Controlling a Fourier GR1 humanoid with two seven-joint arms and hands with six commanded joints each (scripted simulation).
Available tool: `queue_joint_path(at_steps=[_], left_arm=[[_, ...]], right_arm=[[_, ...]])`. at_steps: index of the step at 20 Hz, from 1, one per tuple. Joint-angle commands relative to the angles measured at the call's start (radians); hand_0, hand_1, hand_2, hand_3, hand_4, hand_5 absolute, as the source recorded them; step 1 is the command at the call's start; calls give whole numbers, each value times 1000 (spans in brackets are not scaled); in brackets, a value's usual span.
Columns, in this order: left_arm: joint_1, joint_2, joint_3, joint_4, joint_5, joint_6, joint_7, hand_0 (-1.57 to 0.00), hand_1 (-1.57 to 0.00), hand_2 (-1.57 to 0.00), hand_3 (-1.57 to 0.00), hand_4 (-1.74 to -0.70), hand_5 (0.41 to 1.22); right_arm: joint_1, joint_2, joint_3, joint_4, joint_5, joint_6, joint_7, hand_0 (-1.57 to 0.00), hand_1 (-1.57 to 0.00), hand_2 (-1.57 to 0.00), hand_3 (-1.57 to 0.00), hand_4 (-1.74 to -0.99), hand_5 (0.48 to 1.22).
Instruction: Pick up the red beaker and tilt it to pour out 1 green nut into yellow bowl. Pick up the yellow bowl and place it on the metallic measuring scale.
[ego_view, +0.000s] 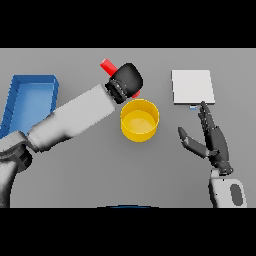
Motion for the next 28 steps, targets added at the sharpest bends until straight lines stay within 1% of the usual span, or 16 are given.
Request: queue_joint_path(at_steps=[1,4,6,7,11,13,14,16,18,21,23,24,25,26,27,28], left_arm=[[-13,6,-21,-5,-14,3,-5,-1571,-1571,-1571,-1509,-1735,1221],[-36,-14,-94,35,-53,9,-3,-1571,-1571,-1571,-1539,-1737,1221],[-71,-24,-147,51,-73,-18,-32,-1571,-1571,-1571,-1551,-1739,1221],[-83,-27,-167,45,-78,-31,-43,-1571,-1571,-1571,-1555,-1739,1221],[-118,-62,-221,75,-84,-63,-43,-1571,-1571,-1571,-1564,-1740,1221],[-144,-67,-249,100,-91,-62,-54,-1571,-1571,-1571,-1567,-1740,1221],[-152,-68,-265,106,-94,-66,-59,-1571,-1571,-1571,-1568,-1741,1221],[-170,-66,-289,108,-94,-74,-68,-1571,-1571,-1571,-1569,-1741,1221],[-187,-67,-302,104,-91,-77,-63,-1571,-1571,-1571,-1570,-1741,1221],[-214,-48,-313,112,-83,-50,-63,-1571,-1571,-1571,-1570,-1740,1221],[-263,-31,-291,119,-60,-30,-64,-1571,-1571,-1571,-1571,-1738,1159],[-279,-22,-290,131,-57,-13,-58,-1571,-1571,-1571,-1571,-1738,1171],[-312,-8,-272,139,-45,3,-60,-1571,-1390,-1379,-1571,-1686,1181],[-329,1,-261,150,-39,41,-60,-1571,-1269,-1251,-1571,-1644,1189],[-372,10,-245,181,-33,56,-45,-1571,-1330,-1315,-1359,-1664,1196],[-400,31,-232,195,-20,72,-53,-1571,-1378,-1366,-1212,-1679,1201]], right_arm=[[-9,0,-5,7,-2,-3,5,1,1,1,1,-1297,602],[0,-1,-10,-2,-10,-2,3,1,1,1,1,-1287,604],[4,1,-6,0,-4,-5,-4,1,1,1,1,-1285,605],[-9,-4,-11,1,-4,-8,15,1,1,1,1,-1290,607],[5,-10,-7,-6,3,-4,-10,1,1,1,1,-1283,601],[-10,-5,-2,16,20,-13,-5,1,1,1,1,-1277,598],[2,-5,-2,5,20,-15,-19,1,1,1,1,-1274,592],[-6,-11,-13,14,8,-9,-14,1,1,1,1,-1264,588],[2,-3,-2,10,30,-26,-8,1,1,1,1,-1245,585],[-3,-7,-7,11,18,-16,-11,1,1,1,1,-1233,585],[6,-3,1,6,21,-12,-25,1,1,1,1,-1222,590],[-1,-9,-8,8,8,-5,-29,1,1,1,1,-1219,595],[-11,-10,-7,13,17,-12,-29,1,1,1,1,-1219,601],[-17,-7,-8,18,8,-6,-31,1,1,1,1,-1222,609],[-12,-1,-2,4,2,-2,-36,1,1,1,1,-1224,615],[-8,-2,0,-5,-3,4,-36,1,1,1,1,-1231,620]])
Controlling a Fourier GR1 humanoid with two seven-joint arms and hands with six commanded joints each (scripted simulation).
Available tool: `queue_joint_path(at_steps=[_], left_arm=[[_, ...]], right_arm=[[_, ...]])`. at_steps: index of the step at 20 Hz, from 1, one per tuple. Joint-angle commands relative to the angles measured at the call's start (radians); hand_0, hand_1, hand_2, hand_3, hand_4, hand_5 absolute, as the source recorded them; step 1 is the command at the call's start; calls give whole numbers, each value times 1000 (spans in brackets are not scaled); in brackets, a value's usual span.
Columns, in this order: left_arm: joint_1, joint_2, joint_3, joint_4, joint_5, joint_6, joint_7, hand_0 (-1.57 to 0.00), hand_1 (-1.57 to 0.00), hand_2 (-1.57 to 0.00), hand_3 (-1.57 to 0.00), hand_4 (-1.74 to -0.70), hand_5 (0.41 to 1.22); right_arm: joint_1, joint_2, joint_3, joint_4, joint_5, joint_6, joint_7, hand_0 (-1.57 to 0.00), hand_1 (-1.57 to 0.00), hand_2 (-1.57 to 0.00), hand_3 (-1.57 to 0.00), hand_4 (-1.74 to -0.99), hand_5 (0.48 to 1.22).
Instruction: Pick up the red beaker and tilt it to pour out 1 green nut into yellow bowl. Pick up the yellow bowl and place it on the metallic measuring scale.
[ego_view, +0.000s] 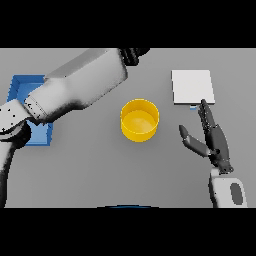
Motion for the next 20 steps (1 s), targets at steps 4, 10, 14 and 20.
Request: queue_joint_path(at_steps=[4,10,14,20], left_arm=[[-134,69,112,146,88,21,11,-1571,-1492,-1487,-1424,-1553,1213],[-100,216,415,388,440,92,102,-1571,-1550,-1549,-1440,-1674,1219],[-12,295,512,414,602,212,134,-1571,-1563,-1562,-1403,-1714,1220],[183,375,571,367,785,335,302,-1571,-1569,-1569,-1465,-1734,1221]], right_arm=[[-14,-6,-2,6,2,-1,16,1,1,1,1,-1266,639],[-17,-28,5,16,1,25,-15,1,1,1,1,-1313,652],[-36,-29,16,26,29,11,-20,1,1,1,1,-1301,652],[-52,-22,8,47,2,23,11,1,1,1,1,-1275,656]])
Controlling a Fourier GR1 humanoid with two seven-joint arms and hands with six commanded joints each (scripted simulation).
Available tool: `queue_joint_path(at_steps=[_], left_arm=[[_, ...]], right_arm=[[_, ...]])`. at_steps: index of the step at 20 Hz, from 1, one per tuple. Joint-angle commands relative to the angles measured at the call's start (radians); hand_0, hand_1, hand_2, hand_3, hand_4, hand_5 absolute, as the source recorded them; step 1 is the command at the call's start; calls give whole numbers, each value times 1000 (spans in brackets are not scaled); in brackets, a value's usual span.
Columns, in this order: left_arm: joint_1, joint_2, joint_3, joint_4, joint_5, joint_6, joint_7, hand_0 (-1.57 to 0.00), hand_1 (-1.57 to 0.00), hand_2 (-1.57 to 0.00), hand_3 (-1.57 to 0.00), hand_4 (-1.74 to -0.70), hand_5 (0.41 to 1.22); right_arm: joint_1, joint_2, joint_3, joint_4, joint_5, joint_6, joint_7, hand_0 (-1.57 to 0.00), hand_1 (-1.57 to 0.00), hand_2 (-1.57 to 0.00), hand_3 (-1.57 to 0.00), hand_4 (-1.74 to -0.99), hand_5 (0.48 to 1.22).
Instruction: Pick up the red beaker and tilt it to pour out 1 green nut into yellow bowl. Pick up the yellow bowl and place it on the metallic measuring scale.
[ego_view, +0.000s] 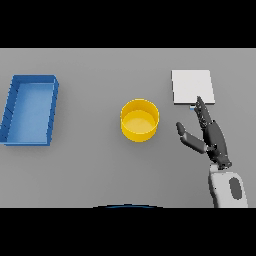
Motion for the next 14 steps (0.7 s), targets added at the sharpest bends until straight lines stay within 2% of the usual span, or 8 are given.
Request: queue_joint_path(at_steps=[1,2,3,4,5,10,14], left_arm=[[40,5,18,-8,40,17,19,-1571,-1569,-1569,-1486,-1735,1221],[90,1,28,-29,80,41,51,-1571,-1570,-1569,-1503,-1736,1221],[139,5,37,-54,116,69,60,-1571,-1570,-1570,-1437,-1737,1221],[172,11,37,-73,140,87,93,-1571,-1570,-1570,-1464,-1738,1221],[214,16,48,-104,175,118,106,-1571,-1570,-1570,-1418,-1739,1221],[403,73,56,-285,293,228,196,-1571,-1571,-1571,-1521,-1740,1221],[536,144,24,-492,335,323,246,-1571,-1571,-1571,-1386,-1740,1221]], right_arm=[[-4,3,6,9,11,-4,-11,1,1,1,1,-1278,659],[8,2,7,0,16,-8,-20,1,1,1,1,-1285,663],[3,-4,5,5,23,-11,-24,1,1,1,1,-1293,667],[3,-8,6,-1,17,-5,-20,1,1,1,1,-1302,671],[17,-4,12,2,21,-2,-40,1,1,1,1,-1307,677],[32,-8,24,-1,31,7,-60,1,1,1,1,-1304,707],[27,-19,18,-12,29,6,-52,1,1,1,1,-1315,722]])
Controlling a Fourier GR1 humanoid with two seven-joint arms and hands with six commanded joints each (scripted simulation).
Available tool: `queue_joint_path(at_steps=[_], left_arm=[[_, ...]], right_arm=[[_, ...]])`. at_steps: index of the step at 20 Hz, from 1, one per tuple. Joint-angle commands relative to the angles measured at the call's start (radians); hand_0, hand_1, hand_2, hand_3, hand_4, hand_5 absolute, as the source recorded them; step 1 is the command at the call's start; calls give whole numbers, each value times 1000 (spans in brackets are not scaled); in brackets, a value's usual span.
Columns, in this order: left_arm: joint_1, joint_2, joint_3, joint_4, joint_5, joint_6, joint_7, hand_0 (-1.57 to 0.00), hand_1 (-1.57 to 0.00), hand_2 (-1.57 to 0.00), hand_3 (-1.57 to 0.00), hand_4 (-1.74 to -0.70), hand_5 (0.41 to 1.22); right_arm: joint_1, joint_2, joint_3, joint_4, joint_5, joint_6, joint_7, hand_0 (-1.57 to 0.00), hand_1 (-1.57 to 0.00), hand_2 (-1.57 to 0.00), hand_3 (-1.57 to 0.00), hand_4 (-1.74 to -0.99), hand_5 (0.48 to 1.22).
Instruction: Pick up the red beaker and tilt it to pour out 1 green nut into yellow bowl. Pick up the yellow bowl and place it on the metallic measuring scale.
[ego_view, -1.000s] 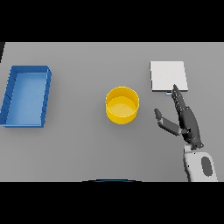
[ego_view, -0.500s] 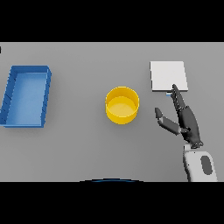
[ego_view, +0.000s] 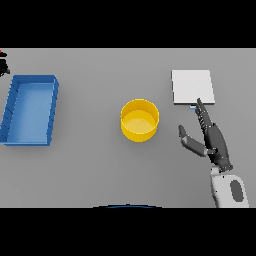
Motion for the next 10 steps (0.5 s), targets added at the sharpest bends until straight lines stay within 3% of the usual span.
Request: queue_joint_path(at_steps=[1,2,4,5,7,10], left_arm=[[27,10,-7,-29,13,18,4,-1571,-1571,-1571,-1361,-1739,1221],[32,11,-21,-31,37,37,5,-1571,-1571,-1571,-1340,-1738,1221],[53,28,-56,-61,80,84,4,-1571,-1571,-1571,-1319,-1737,1146],[66,32,-66,-91,93,104,3,-1571,-1571,-1571,-1369,-1682,1106],[87,53,-88,-147,127,113,4,-1571,-1571,-1571,-1442,-1588,962],[120,82,-122,-212,167,100,6,-1571,-1571,-1571,-935,-1253,810]], right_arm=[[-1,2,4,5,13,-8,9,1,1,1,1,-1323,724],[-9,4,3,12,13,-10,9,1,1,1,1,-1327,724],[-15,2,2,9,15,-14,21,1,1,1,1,-1335,725],[-13,1,4,12,19,-14,18,1,1,1,1,-1336,727],[-11,4,6,9,21,-16,16,1,1,1,1,-1326,728],[-14,3,2,12,15,-14,14,1,1,1,1,-1327,730]])
